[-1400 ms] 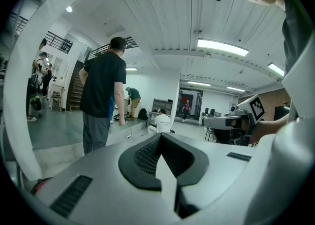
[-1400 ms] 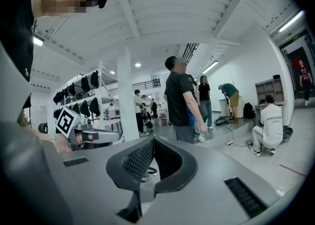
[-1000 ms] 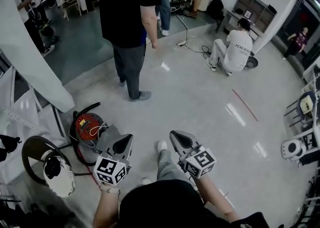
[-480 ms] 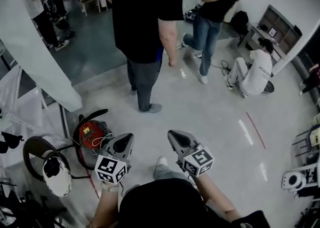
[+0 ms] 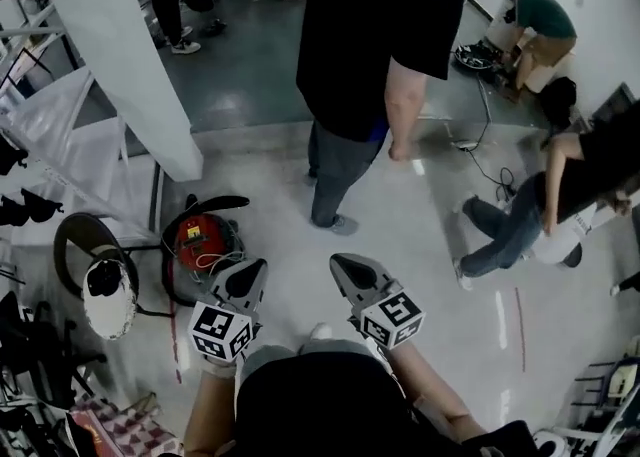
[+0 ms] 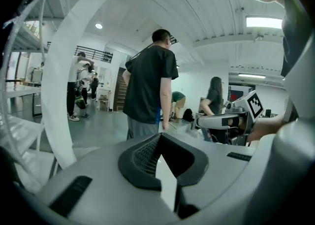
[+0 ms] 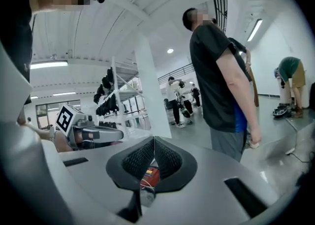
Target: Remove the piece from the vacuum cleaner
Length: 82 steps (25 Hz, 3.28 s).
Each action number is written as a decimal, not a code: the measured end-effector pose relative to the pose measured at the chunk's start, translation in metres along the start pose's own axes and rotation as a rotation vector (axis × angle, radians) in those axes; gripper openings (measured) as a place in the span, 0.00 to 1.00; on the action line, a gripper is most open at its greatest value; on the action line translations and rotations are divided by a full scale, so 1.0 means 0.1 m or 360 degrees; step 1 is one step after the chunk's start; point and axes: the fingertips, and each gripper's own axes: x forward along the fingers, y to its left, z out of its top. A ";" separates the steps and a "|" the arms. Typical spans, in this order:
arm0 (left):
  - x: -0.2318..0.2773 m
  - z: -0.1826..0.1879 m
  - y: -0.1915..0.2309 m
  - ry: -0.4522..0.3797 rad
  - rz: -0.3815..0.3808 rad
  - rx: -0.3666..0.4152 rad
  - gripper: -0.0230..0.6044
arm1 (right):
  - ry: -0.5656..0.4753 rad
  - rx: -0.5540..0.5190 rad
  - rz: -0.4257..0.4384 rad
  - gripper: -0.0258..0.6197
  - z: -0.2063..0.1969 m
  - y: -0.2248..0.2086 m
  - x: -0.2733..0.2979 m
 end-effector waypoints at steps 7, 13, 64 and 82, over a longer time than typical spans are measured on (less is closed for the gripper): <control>-0.34 -0.20 0.52 0.0035 0.0327 -0.0108 0.06 | 0.0100 -0.0045 0.0277 0.08 -0.03 0.13 0.66; -0.88 -0.51 1.10 0.0059 0.0574 -0.0265 0.06 | 0.0238 -0.0087 0.0485 0.08 -0.18 0.57 1.33; -1.01 -4.19 3.41 0.0608 0.0825 -0.0903 0.07 | 0.1402 -0.0522 0.1010 0.09 -4.27 1.35 4.36; -0.14 -5.78 3.77 0.0792 0.0736 -0.1002 0.17 | 0.1588 -0.0587 0.1146 0.14 -5.85 0.90 4.82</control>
